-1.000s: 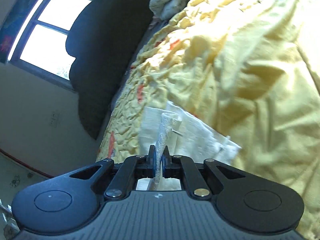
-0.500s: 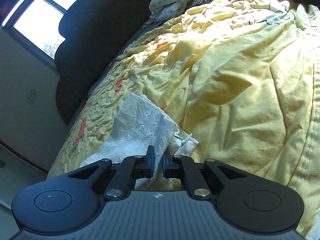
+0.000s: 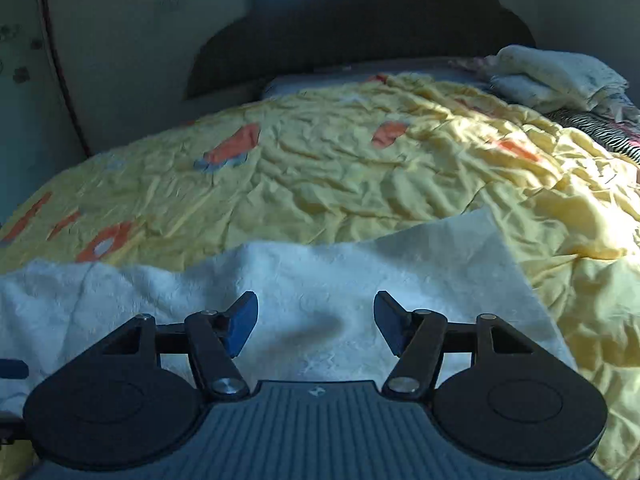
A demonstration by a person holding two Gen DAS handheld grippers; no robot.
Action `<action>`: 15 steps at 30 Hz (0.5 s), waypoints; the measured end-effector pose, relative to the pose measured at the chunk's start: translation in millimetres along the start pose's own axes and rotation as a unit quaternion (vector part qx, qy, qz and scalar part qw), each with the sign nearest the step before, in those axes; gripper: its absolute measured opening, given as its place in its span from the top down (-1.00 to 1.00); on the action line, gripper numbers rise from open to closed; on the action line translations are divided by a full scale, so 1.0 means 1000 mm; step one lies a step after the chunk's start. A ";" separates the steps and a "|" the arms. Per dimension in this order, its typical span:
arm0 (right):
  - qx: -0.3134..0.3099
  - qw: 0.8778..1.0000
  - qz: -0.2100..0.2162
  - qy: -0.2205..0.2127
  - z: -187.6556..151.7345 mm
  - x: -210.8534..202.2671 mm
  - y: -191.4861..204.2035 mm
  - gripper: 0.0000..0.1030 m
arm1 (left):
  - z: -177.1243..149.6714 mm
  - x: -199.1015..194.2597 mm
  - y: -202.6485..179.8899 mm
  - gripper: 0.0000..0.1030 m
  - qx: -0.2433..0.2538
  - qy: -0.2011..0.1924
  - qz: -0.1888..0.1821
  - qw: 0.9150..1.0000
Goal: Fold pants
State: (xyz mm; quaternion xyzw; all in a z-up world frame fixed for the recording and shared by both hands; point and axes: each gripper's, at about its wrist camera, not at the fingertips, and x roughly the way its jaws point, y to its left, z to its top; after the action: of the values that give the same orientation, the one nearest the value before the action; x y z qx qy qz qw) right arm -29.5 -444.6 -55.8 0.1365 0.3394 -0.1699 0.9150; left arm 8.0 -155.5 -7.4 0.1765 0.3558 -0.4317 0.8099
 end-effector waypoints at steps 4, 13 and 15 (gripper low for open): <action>0.078 0.993 -0.087 -0.037 0.007 -0.002 -0.011 -0.27 | -0.009 -0.022 0.034 -0.40 -0.054 -0.009 0.005 0.998; -0.056 0.998 -0.004 0.004 -0.007 0.016 0.094 -0.51 | -0.035 -0.040 0.124 -0.39 -0.185 0.011 0.109 0.977; -0.061 0.997 -0.023 -0.042 -0.004 -0.001 0.115 -0.52 | -0.052 -0.049 0.140 -0.36 -0.200 0.022 0.155 0.967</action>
State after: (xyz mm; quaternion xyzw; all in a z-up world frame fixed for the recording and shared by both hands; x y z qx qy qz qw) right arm 13.8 -338.3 -42.3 0.0655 0.3133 -0.1752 0.9311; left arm 83.3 -17.0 -9.9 0.0737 0.4211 -0.2175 0.8774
